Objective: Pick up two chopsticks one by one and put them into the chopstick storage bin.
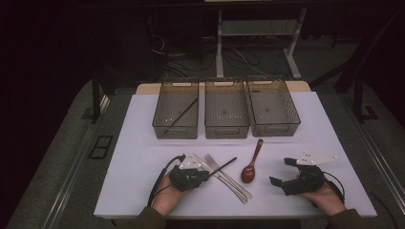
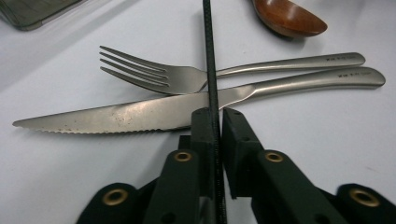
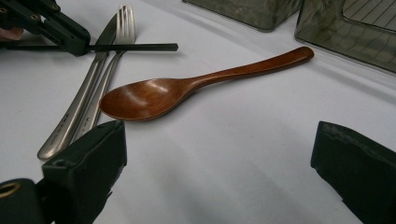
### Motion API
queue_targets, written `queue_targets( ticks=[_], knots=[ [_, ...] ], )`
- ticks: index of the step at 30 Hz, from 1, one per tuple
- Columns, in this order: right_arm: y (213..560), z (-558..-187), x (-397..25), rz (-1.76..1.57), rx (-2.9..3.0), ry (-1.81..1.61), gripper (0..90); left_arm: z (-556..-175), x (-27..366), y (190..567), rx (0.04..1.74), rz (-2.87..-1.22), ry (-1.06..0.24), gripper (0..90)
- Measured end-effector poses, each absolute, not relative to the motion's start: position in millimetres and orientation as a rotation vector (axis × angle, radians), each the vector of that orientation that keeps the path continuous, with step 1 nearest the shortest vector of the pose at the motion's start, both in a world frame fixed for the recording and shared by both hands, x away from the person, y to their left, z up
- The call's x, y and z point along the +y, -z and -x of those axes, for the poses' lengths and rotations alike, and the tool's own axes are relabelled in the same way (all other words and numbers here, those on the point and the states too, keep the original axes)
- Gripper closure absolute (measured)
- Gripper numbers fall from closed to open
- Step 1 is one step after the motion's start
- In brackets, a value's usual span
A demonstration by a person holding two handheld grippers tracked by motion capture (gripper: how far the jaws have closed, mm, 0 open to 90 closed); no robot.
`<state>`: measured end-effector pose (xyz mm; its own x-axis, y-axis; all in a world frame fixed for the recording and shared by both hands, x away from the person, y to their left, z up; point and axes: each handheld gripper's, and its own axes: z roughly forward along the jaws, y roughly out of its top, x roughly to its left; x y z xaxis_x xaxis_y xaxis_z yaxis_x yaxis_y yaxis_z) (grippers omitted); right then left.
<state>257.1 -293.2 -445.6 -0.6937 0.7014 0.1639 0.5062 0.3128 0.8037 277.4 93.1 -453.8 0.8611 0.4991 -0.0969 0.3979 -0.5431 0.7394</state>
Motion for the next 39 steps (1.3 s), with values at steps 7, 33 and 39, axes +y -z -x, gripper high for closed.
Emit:
queue_targets(
  ticks=[7,33,39],
  knots=[
    [445.5,-257.1,-293.4,-1.102,2.361,-1.324,2.9,-277.5,93.5,451.8,0.671,-2.186,-0.159,84.7],
    [445.6,-257.8,-291.4,-1.090,2.366,-1.337,2.9,-281.9,105.9,428.5,0.619,-2.152,-0.112,85.1],
    [445.5,-256.8,-291.7,-1.089,2.354,-1.348,2.8,-286.4,112.0,421.4,0.617,-2.146,-0.109,85.1]
  ],
)
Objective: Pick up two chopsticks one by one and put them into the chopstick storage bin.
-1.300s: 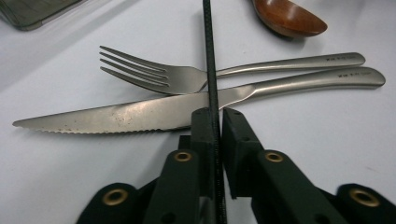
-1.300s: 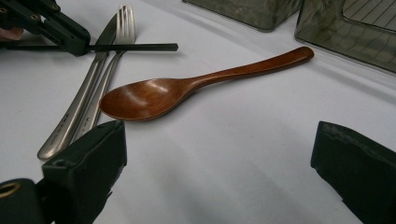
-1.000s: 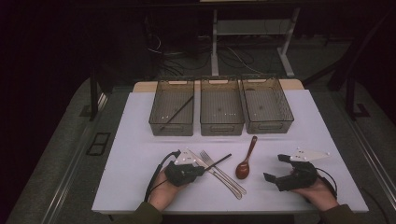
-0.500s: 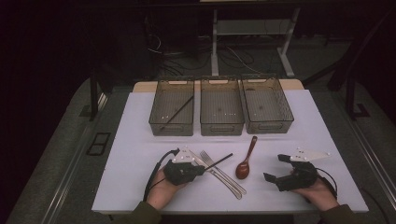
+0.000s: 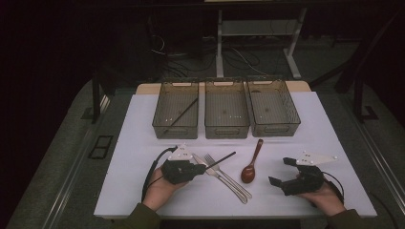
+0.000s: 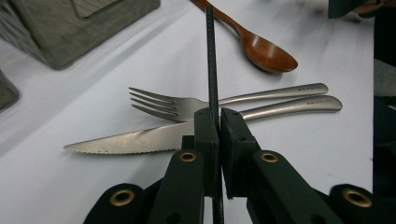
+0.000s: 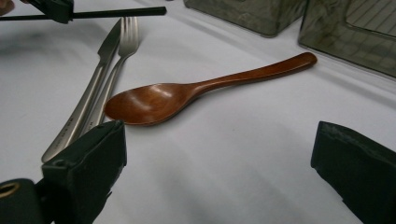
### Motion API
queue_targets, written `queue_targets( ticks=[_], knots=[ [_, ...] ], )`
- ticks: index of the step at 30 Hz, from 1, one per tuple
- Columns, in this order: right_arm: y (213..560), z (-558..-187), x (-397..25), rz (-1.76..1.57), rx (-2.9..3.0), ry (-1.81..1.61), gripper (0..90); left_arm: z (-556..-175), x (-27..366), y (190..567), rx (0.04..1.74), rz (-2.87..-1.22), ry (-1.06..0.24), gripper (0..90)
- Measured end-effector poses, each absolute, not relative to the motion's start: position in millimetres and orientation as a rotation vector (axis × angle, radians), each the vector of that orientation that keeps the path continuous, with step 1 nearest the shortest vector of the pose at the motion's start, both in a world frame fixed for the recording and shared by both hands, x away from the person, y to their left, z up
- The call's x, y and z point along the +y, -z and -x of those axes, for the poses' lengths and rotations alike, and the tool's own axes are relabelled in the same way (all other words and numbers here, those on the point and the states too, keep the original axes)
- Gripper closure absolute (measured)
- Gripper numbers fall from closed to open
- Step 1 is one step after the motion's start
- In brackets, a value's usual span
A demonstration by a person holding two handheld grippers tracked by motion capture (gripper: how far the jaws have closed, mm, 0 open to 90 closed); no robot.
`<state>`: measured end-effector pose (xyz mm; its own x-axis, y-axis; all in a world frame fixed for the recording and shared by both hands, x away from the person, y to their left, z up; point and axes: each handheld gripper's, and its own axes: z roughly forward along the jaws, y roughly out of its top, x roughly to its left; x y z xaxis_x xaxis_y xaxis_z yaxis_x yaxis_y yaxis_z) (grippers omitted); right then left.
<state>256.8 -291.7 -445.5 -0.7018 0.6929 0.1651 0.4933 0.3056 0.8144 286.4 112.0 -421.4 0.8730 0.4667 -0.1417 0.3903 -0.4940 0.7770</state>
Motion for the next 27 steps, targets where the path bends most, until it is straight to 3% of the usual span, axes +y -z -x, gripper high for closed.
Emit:
queue_targets(
  ticks=[27],
  knots=[
    [447.0,-257.4,-293.0,-1.096,2.357,-1.329,2.9,-313.8,128.0,401.5,0.646,-2.127,-0.114,85.1]
  ],
)
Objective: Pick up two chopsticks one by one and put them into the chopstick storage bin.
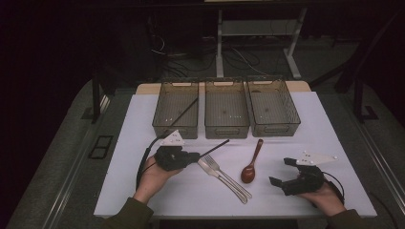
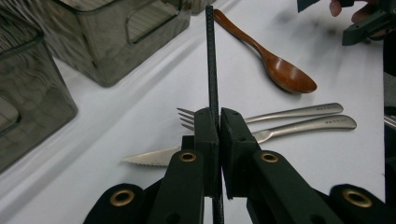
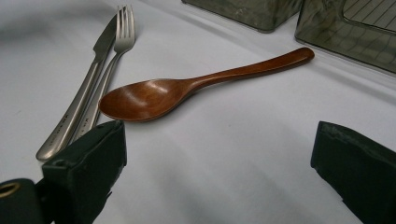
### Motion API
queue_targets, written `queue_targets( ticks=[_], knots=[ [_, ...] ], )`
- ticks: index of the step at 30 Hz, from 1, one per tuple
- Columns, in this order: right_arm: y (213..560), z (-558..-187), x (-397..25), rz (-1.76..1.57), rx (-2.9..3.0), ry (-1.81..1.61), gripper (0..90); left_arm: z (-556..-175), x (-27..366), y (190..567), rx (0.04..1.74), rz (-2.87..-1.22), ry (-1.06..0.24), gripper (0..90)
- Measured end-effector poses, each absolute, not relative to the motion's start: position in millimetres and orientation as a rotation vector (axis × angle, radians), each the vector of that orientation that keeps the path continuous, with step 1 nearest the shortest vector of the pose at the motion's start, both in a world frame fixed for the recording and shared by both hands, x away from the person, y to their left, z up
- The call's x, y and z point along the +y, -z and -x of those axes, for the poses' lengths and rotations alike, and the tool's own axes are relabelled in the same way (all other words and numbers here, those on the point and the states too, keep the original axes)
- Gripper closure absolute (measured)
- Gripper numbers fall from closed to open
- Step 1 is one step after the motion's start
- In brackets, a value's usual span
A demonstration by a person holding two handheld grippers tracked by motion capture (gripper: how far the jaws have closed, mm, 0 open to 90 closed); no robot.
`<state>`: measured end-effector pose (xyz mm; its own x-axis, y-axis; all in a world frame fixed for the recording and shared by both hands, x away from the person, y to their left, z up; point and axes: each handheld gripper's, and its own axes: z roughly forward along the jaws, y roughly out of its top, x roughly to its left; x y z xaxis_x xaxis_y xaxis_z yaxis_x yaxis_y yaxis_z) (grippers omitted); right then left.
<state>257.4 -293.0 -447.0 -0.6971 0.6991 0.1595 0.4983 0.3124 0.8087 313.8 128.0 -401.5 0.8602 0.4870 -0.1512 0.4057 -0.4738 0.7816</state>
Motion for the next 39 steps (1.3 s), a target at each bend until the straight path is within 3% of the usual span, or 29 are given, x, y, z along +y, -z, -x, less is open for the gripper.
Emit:
queue_targets(
  ticks=[39],
  knots=[
    [447.6,-257.4,-296.7,-1.123,2.345,-1.328,2.9,-389.0,150.9,343.5,0.723,-2.048,-0.233,85.1]
  ],
)
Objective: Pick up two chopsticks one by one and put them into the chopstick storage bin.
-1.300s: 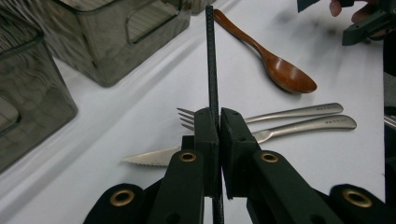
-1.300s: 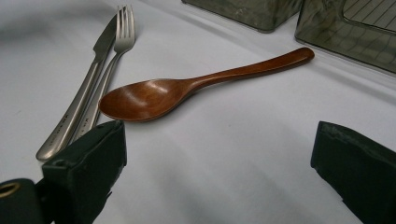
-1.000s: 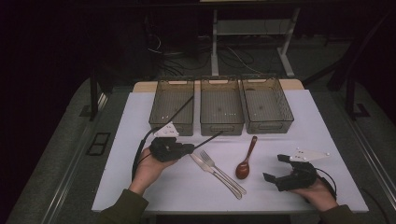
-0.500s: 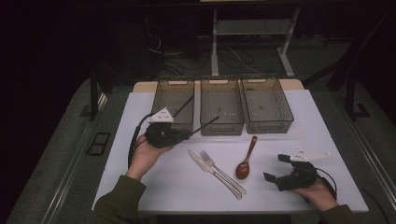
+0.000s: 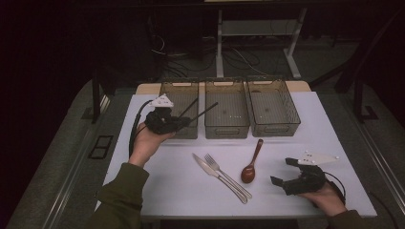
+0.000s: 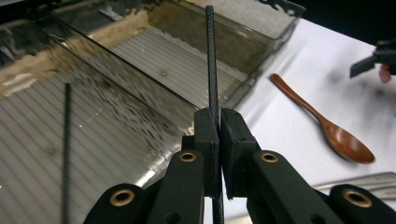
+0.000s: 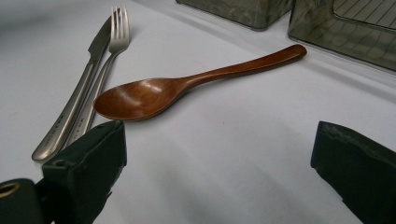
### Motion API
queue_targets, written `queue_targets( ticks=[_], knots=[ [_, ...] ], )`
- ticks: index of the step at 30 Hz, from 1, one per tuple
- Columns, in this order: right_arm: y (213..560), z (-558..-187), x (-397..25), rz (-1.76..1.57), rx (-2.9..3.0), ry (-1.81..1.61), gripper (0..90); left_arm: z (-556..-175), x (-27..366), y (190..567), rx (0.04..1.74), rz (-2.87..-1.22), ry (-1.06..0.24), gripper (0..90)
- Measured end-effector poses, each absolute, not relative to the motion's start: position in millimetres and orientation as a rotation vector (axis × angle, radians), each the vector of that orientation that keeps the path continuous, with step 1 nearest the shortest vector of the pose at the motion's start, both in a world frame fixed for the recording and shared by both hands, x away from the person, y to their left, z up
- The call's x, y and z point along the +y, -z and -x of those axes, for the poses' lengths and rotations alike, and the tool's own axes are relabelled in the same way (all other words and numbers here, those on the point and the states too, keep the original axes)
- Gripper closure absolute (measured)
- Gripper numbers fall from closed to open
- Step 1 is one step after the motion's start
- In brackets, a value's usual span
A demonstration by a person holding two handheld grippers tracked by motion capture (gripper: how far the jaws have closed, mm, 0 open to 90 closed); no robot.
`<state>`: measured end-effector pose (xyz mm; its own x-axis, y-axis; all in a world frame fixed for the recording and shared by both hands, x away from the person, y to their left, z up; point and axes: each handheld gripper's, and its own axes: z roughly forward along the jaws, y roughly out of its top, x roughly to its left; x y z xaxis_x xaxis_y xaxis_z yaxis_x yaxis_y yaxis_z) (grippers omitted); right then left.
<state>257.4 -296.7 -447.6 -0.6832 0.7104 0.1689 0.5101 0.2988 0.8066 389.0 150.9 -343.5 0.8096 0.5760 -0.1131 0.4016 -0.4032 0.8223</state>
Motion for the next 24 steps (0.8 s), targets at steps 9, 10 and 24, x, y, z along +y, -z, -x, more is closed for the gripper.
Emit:
queue_targets(
  ticks=[9,10,24],
  knots=[
    [447.9,-257.8,-296.1,-1.122,2.347,-1.328,2.9,-411.1,154.8,333.1,0.772,-2.042,-0.280,85.1],
    [448.0,-257.9,-296.0,-1.122,2.348,-1.327,2.9,-413.5,155.7,332.7,0.778,-2.041,-0.284,85.1],
    [448.6,-259.0,-295.3,-1.131,2.348,-1.326,2.9,-444.4,162.7,339.5,0.869,-2.031,-0.354,85.1]
  ],
)
